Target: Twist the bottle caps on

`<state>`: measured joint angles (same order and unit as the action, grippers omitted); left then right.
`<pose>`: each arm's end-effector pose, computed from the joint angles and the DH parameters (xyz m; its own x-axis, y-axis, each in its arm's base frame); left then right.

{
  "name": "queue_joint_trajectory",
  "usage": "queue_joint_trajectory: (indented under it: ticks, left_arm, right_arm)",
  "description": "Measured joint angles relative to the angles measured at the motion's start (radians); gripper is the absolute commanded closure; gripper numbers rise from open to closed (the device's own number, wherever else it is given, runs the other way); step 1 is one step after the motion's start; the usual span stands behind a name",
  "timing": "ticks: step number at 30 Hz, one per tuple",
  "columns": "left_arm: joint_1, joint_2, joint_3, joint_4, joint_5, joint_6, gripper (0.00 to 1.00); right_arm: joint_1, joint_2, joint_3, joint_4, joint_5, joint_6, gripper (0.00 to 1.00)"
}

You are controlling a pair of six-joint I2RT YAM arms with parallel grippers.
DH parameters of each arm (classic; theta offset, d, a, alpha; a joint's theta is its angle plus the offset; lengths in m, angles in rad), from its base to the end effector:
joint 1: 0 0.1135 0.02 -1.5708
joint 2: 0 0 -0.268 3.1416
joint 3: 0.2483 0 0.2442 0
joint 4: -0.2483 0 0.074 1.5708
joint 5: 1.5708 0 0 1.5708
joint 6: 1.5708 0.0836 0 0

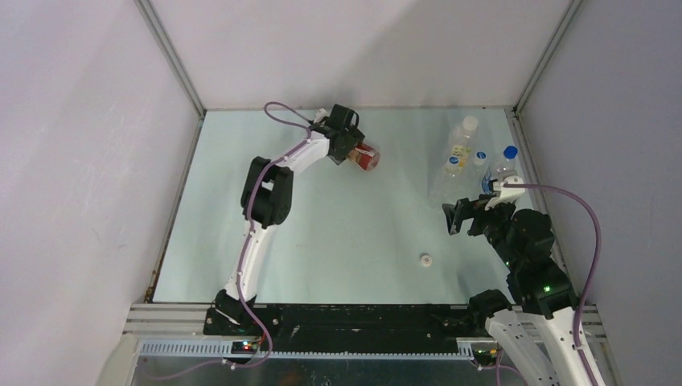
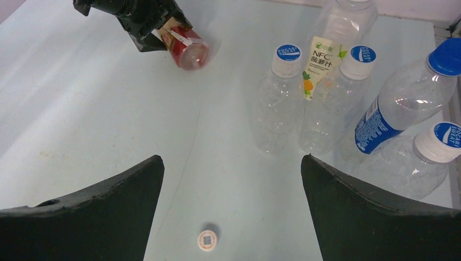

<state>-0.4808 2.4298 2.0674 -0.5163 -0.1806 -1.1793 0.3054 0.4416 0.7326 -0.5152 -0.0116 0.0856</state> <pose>0.5081 -0.2481 0.1405 -0.5871 -0.7193 -0.3713 -0.4961 0.6822 -0.5371 0.1341 0.0433 0.3184 -0.2379 0.0147 -0.9712 -0.2922 0.9525 0.0859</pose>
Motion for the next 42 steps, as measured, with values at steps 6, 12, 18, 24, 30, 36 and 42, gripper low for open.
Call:
queue_joint_trajectory:
  ticks: [6,12,18,24,30,36,42]
  left_arm:
    - [0.001,-0.092,-0.174,0.018,0.044,0.062,0.3]
    - [0.001,-0.329,-0.494,-0.041,0.084,0.292,0.31]
    - [-0.015,-0.51,-0.714,-0.138,0.121,0.598,0.3]
    - [-0.137,-0.57,-0.789,-0.222,0.096,0.84,0.24]
    - [-0.252,-0.599,-0.879,-0.224,0.081,0.917,0.17]
    - [-0.233,-0.707,-0.984,-0.172,0.07,0.898,0.16]
    - [-0.233,-0.79,-1.067,-0.092,0.055,0.872,0.22]
  right_arm:
    - [0.0,0.01,0.0,0.001,-0.018,0.0,0.04]
    - [0.0,0.018,0.007,-0.013,-0.059,0.005,0.05]
    - [0.0,0.079,0.071,-0.124,-0.157,0.065,0.09]
    - [0.001,0.133,0.093,-0.228,-0.257,0.179,0.06]
    - [0.001,0.174,0.093,-0.314,-0.277,0.275,0.01]
    - [0.001,0.106,0.066,-0.289,-0.3,0.351,0.01]
    - [0.001,0.017,-0.029,-0.252,-0.282,0.442,0.01]
